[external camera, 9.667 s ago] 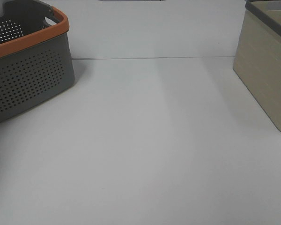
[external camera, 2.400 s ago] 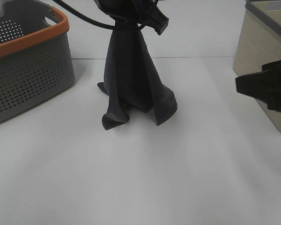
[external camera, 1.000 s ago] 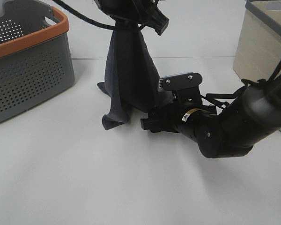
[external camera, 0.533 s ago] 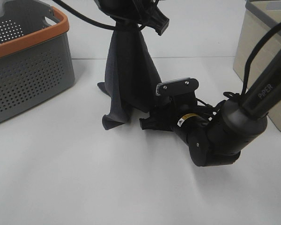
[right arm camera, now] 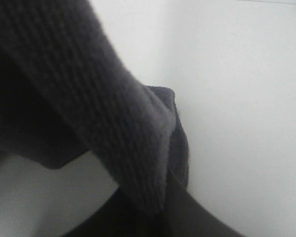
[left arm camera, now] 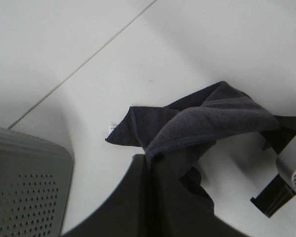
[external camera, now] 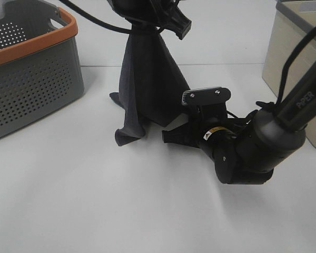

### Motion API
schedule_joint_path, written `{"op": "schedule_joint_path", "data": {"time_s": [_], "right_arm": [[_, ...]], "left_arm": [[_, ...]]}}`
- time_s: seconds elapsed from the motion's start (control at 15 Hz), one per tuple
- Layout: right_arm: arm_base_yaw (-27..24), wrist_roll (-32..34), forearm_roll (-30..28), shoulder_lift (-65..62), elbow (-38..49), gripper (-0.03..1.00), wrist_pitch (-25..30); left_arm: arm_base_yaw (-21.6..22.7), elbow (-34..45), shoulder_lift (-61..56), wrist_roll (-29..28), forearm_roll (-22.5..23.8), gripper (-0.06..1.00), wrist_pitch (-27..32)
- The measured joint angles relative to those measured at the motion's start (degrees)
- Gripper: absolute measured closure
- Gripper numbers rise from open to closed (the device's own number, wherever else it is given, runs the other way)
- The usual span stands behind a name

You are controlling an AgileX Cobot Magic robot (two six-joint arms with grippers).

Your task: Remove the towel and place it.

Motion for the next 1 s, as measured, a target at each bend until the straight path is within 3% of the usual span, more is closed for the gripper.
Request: {"op": "schedule_joint_path", "data": {"time_s": [0.2,0.4,0.47,0.53,0.67,0.8,1.0], "right_arm": [[0.00,0.06,-2.29,-7.22,2.12,0.95,9.22],[-0.57,0.00,-9.05,-17.30,2.52,0.95,22.63],[-1.72,0.00,-12.03,-20.57,2.29,0.95,29.34],[-5.16,0.00,-15.93,-25.38,0.52,0.95,40.45],[-10.26,-2.18,-22.98,-30.94,-3.61,0.95,57.12],[-13.12,-10.03,-27.04,-34.43,-9.68,0.95,71.62],[-15.01,-30.42,-29.39,-35.07,-21.37,0.95,89.15]], "left_arm": [[0.74,-0.06,-2.18,0.63,-2.18,0.94,-2.52],[5.44,-1.43,-4.93,4.35,-8.25,0.94,-6.47],[7.16,-1.49,-5.39,6.65,-11.00,0.94,-8.71],[9.74,-1.49,-5.73,9.80,-15.64,0.94,-11.52],[12.61,-1.49,-5.79,15.13,-23.49,0.94,-15.47],[14.38,-1.49,-5.79,20.17,-29.05,0.94,-20.45],[15.93,-1.49,-5.79,23.20,-33.69,0.94,-29.11]]}}
